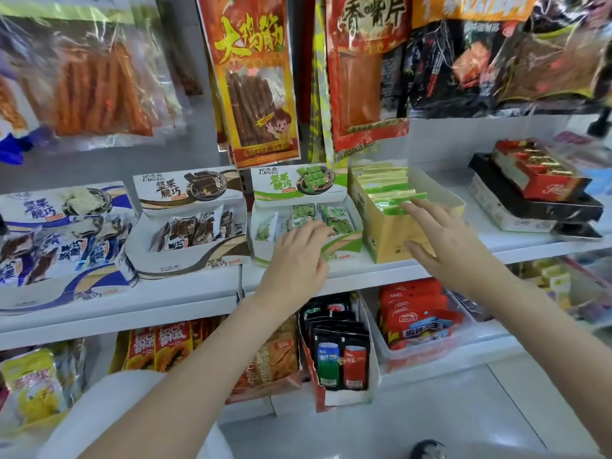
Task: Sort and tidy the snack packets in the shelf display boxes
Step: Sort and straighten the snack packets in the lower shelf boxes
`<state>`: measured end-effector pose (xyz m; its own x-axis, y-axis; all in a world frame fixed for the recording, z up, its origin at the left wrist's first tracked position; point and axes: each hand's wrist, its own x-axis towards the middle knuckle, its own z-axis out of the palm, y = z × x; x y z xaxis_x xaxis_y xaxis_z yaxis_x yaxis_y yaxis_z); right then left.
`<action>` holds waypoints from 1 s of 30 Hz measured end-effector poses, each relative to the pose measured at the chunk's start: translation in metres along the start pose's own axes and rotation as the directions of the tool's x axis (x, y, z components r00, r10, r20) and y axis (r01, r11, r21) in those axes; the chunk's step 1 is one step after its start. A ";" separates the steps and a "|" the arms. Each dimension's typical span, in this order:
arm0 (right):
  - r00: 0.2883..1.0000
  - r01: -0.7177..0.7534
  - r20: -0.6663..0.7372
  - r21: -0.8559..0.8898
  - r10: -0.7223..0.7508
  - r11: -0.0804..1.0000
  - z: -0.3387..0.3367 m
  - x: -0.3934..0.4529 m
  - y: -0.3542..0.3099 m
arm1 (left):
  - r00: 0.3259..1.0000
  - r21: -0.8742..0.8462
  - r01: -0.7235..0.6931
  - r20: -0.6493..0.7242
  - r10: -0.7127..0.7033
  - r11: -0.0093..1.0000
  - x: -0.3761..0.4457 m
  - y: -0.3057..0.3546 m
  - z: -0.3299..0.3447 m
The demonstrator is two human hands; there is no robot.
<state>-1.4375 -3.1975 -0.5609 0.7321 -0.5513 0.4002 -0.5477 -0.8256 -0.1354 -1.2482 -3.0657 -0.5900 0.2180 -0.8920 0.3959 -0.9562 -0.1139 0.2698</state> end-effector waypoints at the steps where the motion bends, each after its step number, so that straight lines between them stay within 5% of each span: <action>1: 0.997 0.061 -0.043 0.009 -0.061 0.998 0.000 -0.004 -0.002 | 1.000 -0.001 -0.028 -0.013 0.028 1.000 -0.004 0.002 0.004; 4: 0.978 0.182 -0.120 0.069 -0.173 0.981 0.003 -0.021 -0.013 | 0.985 0.072 -0.154 -0.069 0.159 0.985 -0.031 -0.002 0.019; 6: 0.973 0.231 -0.046 0.094 -0.228 0.968 0.016 -0.036 -0.018 | 0.978 0.103 -0.199 -0.041 0.204 0.975 -0.054 -0.010 0.031; 9: 0.925 0.332 0.166 0.078 -0.341 0.940 0.055 -0.059 -0.022 | 0.961 0.136 -0.181 0.237 0.145 0.974 -0.084 -0.024 0.048; 12: 0.853 0.365 0.413 -0.030 -0.321 0.931 0.098 -0.072 -0.027 | 0.813 0.174 -0.161 0.582 0.031 0.971 -0.107 -0.043 0.055; 14: 0.814 0.334 0.529 -0.087 -0.241 0.939 0.122 -0.075 -0.031 | 0.743 0.212 -0.123 0.667 -0.051 0.970 -0.113 -0.049 0.055; 18: 0.733 0.133 0.680 -0.134 -0.006 0.982 0.142 -0.057 -0.038 | 0.747 0.121 -0.007 0.661 -0.075 0.993 -0.107 -0.043 0.064; 22: 0.692 -0.028 0.716 -0.104 0.094 0.994 0.157 -0.042 -0.040 | 0.760 0.068 -0.044 0.650 -0.011 0.997 -0.092 -0.037 0.081; 30: 0.721 -0.116 0.665 -0.165 0.197 0.979 0.166 -0.019 -0.039 | 0.762 0.153 -0.209 0.645 0.063 0.966 -0.104 -0.056 0.099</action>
<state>-1.3631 -3.1744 -0.7135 0.6889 -0.6398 -0.3407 -0.6880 -0.7251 -0.0296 -1.2367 -3.0095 -0.7335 -0.0206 -0.9688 -0.2470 -0.9990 0.0101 0.0436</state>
